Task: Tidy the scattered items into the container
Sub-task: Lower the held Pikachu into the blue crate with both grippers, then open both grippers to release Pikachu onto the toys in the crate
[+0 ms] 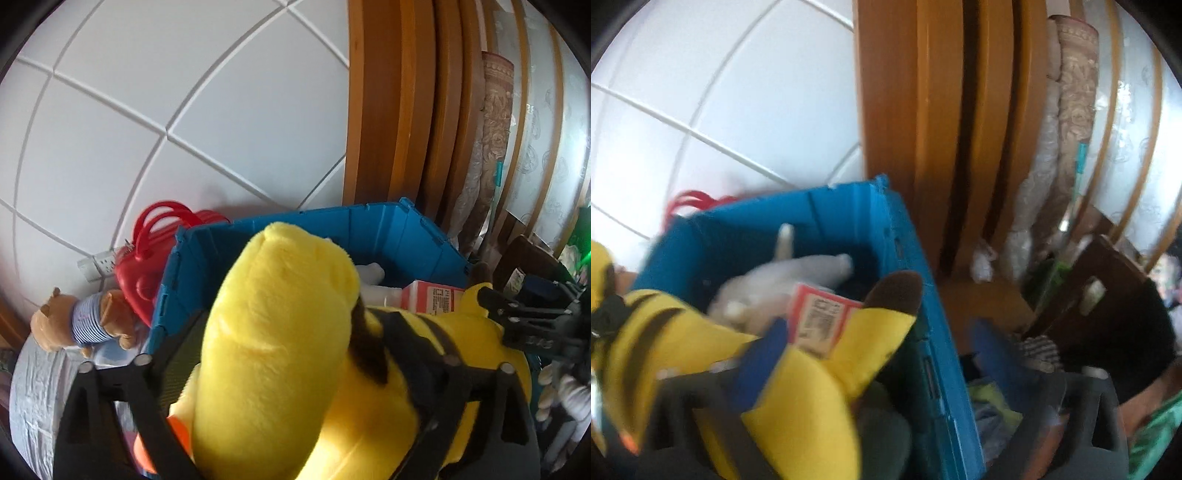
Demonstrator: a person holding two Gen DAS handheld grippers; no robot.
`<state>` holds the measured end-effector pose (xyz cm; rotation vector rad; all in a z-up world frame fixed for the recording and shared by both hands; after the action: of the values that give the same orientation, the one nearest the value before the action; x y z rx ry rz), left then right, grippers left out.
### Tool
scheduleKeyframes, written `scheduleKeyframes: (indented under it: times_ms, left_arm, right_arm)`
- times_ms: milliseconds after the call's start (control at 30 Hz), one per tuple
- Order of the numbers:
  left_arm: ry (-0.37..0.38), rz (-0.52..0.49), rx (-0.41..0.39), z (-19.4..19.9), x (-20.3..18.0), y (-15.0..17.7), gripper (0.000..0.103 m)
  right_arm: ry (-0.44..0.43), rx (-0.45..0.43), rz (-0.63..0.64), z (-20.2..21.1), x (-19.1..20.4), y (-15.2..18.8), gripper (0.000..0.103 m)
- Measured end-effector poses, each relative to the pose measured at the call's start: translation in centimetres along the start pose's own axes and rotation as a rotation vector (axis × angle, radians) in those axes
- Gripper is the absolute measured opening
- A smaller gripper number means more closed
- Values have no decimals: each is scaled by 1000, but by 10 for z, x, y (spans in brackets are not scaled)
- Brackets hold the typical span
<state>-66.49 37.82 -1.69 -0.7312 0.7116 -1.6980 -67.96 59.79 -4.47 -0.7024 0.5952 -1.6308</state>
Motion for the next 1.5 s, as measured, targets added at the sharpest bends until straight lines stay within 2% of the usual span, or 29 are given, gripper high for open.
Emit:
scheduleKeyframes:
  times_ms: [267,567,767,1167,1500]
  left_arm:
    - [-9,-15,-27,49,-9,15,99]
    - [-3,19,-29,99,-14,61,99]
    - [-11,58,-17,118,-22,98,99]
    - [-89,51,-62,176,-43,160,99]
    - [-101,65,-76,208,-43,196,99]
  right_arm:
    - [-75,-69,106,58,23,12,103]
    - [-120,-94,192,108,35,63,103]
    - [-135,-115,204,135,30,103,103]
    - [-151,-175,256,183,25,165,103]
    - [-164,-207,255,212,31,204,103]
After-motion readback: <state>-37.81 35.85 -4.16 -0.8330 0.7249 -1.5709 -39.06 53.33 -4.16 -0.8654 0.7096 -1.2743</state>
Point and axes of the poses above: each gripper's, at about its wrist camera, not at the fingertips, and z roughly against the way its jaws point, x to its left, y to its underside, the point moved 3 cm from there along -z, roughly the way its jaws point, and after that the axes turned 7 degrees about -z, right-handed, at the moved point
